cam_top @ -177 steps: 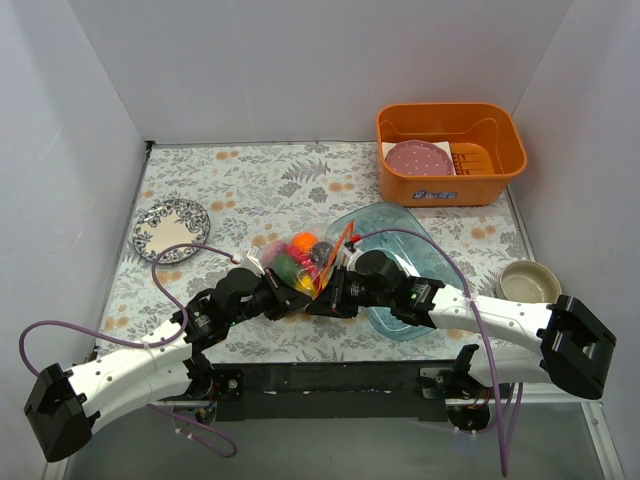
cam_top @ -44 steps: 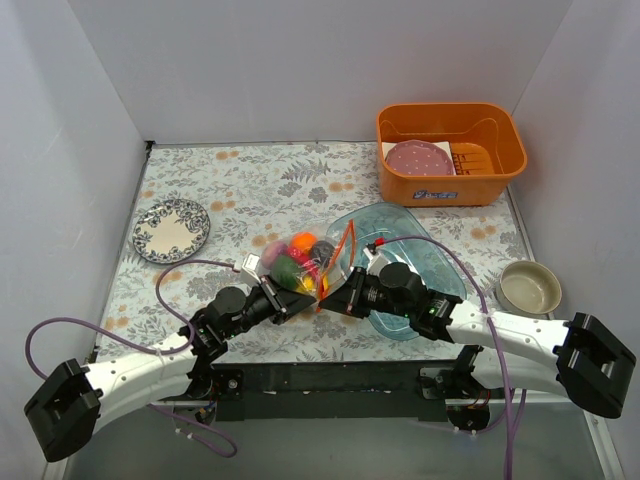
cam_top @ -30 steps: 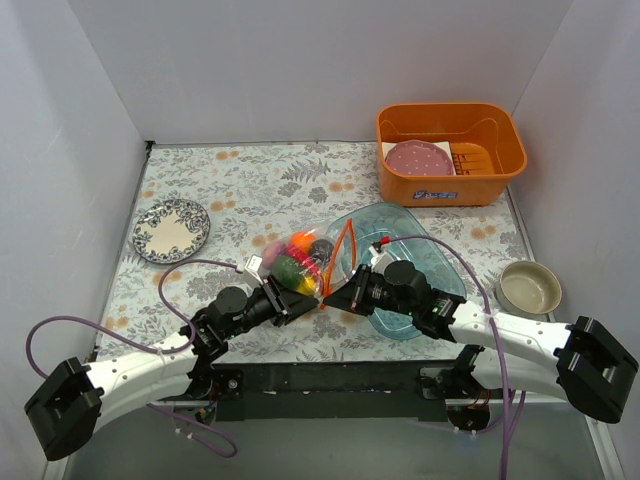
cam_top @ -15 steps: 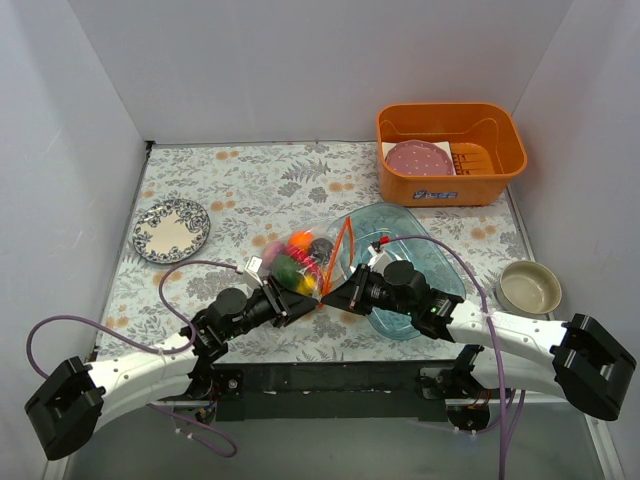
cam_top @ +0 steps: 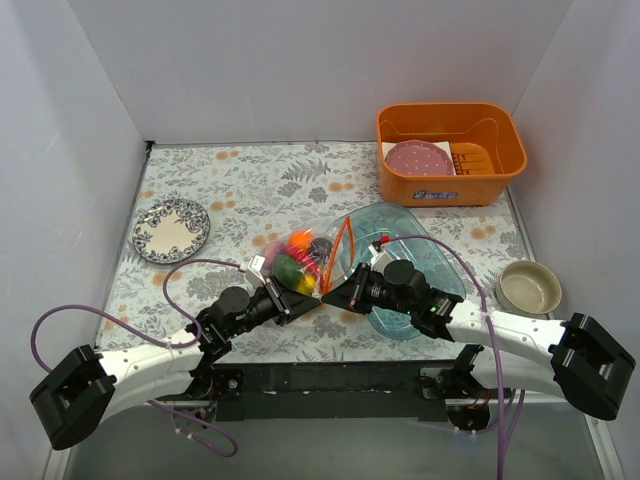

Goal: Place the food in the zip-top bag and seal the zipper
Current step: Zip the zipper food storage bag at the center of the board.

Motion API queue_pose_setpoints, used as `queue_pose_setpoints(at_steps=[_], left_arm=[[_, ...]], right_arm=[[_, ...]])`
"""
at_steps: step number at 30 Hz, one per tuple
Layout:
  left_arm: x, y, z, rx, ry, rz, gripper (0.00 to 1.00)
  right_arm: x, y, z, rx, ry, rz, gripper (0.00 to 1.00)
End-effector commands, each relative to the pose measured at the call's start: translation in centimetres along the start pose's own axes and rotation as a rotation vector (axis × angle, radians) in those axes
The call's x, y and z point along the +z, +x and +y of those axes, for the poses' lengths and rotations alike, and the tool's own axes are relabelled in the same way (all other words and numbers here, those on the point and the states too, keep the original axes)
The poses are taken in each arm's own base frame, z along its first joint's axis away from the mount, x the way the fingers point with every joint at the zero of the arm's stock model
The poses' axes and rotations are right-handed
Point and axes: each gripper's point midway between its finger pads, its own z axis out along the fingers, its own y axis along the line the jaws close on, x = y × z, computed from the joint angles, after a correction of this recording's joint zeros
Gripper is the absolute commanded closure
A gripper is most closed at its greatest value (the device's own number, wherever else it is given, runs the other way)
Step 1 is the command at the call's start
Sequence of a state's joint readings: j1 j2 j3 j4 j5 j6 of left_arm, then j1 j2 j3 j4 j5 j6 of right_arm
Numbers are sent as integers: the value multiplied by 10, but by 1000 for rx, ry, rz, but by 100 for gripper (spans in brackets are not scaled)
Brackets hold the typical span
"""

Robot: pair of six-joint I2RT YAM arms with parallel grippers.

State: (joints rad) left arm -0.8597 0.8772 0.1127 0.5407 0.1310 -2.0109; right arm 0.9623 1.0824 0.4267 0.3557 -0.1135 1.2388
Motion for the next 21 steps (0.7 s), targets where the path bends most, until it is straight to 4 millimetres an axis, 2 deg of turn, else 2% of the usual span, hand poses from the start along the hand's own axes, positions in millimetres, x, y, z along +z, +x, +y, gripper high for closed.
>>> queue_pose_setpoints(at_steps=[1, 6, 7, 11, 21], left_arm=[[2, -3, -21, -117, 53, -7, 88], [2, -5, -20, -116, 46, -18, 94], [2, -5, -23, -115, 53, -18, 100], [4, -7, -27, -89, 42, -17, 100], [-4, 6, -6, -79, -57, 40, 100]], right_arm=[[-1, -3, 21, -1, -73, -9, 93], [0, -2, 21, 0, -69, 0, 93], [1, -2, 20, -1, -65, 3, 94], [2, -3, 18, -14, -61, -2, 93], [5, -26, 27, -82, -41, -95, 92]])
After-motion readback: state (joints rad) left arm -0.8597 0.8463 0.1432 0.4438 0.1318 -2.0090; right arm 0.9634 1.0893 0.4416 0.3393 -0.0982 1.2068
